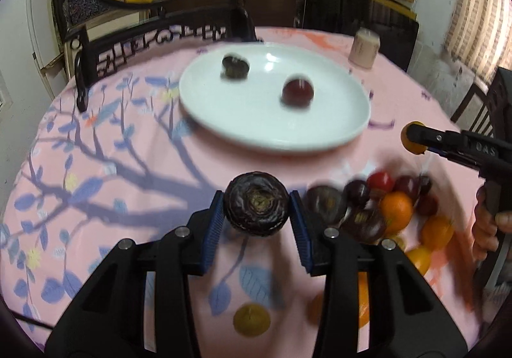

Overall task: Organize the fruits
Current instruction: 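Grasp another mangosteen with the left tool while the right tool grasps a yellow tomato, then place both held fruits on the white plate and open both tools, then grasp a mangosteen with the left tool while the right tool grasps a dark cherry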

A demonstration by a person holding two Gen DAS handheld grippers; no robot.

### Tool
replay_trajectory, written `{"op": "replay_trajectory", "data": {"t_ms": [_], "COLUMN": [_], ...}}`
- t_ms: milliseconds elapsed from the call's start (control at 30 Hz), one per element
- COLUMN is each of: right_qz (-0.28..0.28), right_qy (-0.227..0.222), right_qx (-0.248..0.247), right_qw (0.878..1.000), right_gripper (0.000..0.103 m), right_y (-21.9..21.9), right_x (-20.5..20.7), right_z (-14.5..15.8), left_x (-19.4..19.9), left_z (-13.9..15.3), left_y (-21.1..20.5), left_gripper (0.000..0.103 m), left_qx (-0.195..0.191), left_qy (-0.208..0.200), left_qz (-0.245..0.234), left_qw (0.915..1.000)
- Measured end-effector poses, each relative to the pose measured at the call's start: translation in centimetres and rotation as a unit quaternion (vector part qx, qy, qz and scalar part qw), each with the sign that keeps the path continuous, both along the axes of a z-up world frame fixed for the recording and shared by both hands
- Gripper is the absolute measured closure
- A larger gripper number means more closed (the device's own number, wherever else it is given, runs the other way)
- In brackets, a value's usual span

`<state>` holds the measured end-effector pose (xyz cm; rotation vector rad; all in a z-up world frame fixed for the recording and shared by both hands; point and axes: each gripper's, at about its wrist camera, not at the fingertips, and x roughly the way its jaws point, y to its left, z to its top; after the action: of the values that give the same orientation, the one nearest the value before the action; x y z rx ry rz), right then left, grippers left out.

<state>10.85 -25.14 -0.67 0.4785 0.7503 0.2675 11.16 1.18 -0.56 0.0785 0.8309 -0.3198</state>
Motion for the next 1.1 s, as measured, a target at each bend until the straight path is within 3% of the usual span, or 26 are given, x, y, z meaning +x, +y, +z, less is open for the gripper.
{"op": "replay_trajectory", "data": {"t_ms": [100,233,267,300,333,533,700,900,1100], "right_qz": [0.009,0.018,0.021,0.021,0.014,0.008,0.009,0.003,-0.003], "right_qy": [-0.021,-0.024,-0.024,-0.017,-0.017,-0.051,-0.031,-0.017,-0.022], "right_qx": [-0.013,-0.001,-0.004,-0.017,-0.028,-0.008,0.008,0.016,0.016], "right_qw": [1.0,1.0,0.999,0.999,0.999,0.999,0.999,1.0,1.0], "right_gripper": [0.066,0.064,0.061,0.044,0.034,0.034,0.034,0.034,0.033], "right_y": [1.8,3.7,3.8,3.8,3.6,1.8,0.8,0.0,-0.5], "right_x": [1.7,5.3,5.8,6.1,6.0,3.9,1.4,-0.4,-0.8], "right_z": [1.8,1.6,1.3,1.2,1.2,1.9,0.9,0.3,0.7], "left_x": [2.5,5.7,6.0,6.0,6.0,4.9,2.3,-0.5,-1.9], "left_z": [1.3,0.9,0.7,0.4,0.3,0.8,0.0,-1.3,-2.3], "left_y": [-1.0,-2.1,-1.9,-1.7,-1.4,1.0,0.9,-1.6,-4.5], "left_gripper": [0.062,0.061,0.058,0.05,0.046,0.044,0.04,0.037,0.033], "left_qx": [-0.007,-0.027,-0.035,-0.035,-0.031,-0.04,-0.004,0.033,0.081], "left_qy": [0.0,0.011,0.012,0.012,0.008,-0.003,-0.015,-0.02,-0.034], "left_qz": [0.007,0.022,0.03,0.032,0.032,0.044,0.035,-0.014,-0.07], "left_qw": [1.0,0.9993,0.9989,0.9988,0.999,0.9982,0.9993,0.9992,0.9937]}}
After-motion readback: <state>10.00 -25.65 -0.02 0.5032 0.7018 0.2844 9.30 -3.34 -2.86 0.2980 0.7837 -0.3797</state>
